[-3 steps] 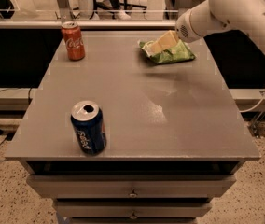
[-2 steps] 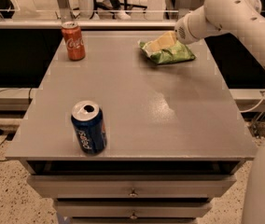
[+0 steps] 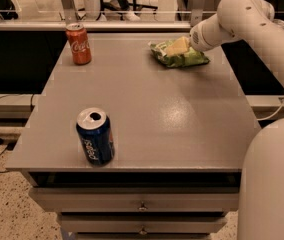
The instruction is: Pick green jalapeno chip bag
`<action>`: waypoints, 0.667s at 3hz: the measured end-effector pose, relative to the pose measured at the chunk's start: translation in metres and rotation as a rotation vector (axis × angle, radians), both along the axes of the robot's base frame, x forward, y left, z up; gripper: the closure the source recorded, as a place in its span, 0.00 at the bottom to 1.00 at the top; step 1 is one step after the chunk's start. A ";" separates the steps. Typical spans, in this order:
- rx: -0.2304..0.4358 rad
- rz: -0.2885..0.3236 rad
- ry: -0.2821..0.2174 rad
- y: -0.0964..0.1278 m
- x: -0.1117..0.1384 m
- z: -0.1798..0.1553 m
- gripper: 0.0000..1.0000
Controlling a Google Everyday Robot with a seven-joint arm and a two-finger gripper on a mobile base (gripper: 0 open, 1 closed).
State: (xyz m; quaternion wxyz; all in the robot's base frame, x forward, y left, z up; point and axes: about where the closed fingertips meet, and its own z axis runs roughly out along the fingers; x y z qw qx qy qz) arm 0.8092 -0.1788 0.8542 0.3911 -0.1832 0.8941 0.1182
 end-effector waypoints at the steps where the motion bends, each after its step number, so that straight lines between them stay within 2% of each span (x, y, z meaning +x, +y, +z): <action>1: 0.021 0.013 -0.011 0.004 -0.003 0.007 0.49; 2: 0.035 0.080 -0.059 0.020 -0.014 0.029 0.72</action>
Offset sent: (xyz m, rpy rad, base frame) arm -0.0329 0.0409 0.0679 0.0452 -0.1445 0.1880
